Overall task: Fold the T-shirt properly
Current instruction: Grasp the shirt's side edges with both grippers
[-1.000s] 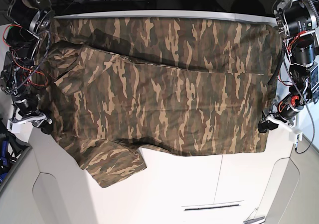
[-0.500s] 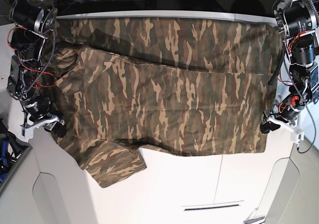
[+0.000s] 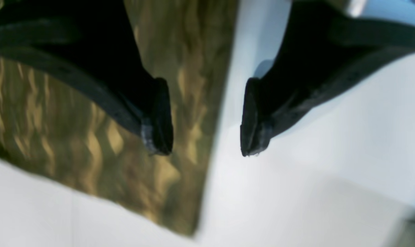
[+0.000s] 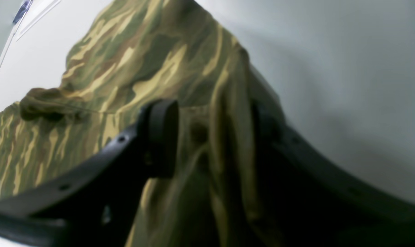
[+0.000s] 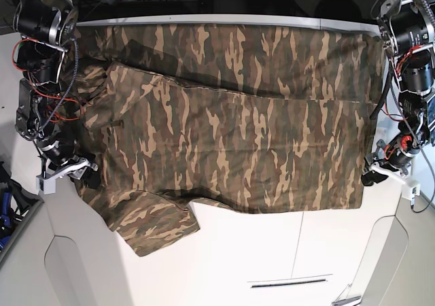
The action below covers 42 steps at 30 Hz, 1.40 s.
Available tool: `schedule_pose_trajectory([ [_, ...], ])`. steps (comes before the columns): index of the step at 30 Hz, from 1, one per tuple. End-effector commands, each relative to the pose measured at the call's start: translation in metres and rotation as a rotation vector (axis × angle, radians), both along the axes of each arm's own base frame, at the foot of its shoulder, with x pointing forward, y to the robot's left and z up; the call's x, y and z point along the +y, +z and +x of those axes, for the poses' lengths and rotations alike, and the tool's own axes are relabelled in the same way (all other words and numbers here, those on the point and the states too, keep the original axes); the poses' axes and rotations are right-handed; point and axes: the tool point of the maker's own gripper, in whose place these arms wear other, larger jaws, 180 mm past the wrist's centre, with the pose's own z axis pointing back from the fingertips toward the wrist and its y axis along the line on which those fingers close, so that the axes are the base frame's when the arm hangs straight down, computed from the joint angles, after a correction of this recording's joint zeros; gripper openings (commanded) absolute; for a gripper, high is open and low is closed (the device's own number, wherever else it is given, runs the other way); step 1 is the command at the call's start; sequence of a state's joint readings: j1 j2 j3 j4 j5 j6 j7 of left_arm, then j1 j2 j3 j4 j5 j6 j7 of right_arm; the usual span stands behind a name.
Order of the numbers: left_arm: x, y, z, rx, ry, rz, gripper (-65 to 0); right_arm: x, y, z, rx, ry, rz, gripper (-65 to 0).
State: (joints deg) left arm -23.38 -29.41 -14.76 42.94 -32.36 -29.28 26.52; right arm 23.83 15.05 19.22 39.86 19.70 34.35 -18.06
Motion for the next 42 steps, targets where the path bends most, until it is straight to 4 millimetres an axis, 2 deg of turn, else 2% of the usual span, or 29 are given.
schedule_pose_trajectory([
  [1,0.009,0.029,0.017,-0.081,0.006,0.013,-30.2,0.000,-0.003,-0.001,0.040,0.023,-0.029,-35.5],
  [4,0.008,0.030,0.019,-0.084,0.008,0.010,-30.2,0.000,-0.003,-0.002,0.040,0.023,-0.028,-35.5],
  [11,0.011,0.019,0.014,-0.039,0.042,0.034,-30.2,0.000,-0.003,-0.001,0.039,0.023,-0.028,-35.5],
  [21,-0.029,-0.006,0.009,0.020,-0.044,-0.034,-30.2,0.000,-0.004,-0.002,0.043,0.024,-0.029,-35.5],
  [33,-0.051,0.002,0.010,-0.025,-0.152,-0.098,-30.8,0.000,-0.004,-0.002,0.043,0.025,-0.029,-35.5],
  [34,-0.051,0.002,0.010,-0.025,-0.152,-0.098,-33.1,0.000,-0.004,-0.002,0.043,0.024,-0.028,-35.5],
  [37,-0.051,0.002,0.010,-0.026,-0.152,-0.097,-46.2,0.000,-0.004,-0.002,0.043,0.025,-0.029,-36.3],
  [39,-0.051,0.002,0.010,-0.026,-0.151,-0.097,-53.7,0.000,-0.004,-0.002,0.043,0.025,-0.029,-43.0],
  [42,-0.049,0.005,0.012,-0.037,-0.152,-0.092,-61.5,0.000,-0.003,-0.002,0.041,0.025,-0.030,-57.6],
])
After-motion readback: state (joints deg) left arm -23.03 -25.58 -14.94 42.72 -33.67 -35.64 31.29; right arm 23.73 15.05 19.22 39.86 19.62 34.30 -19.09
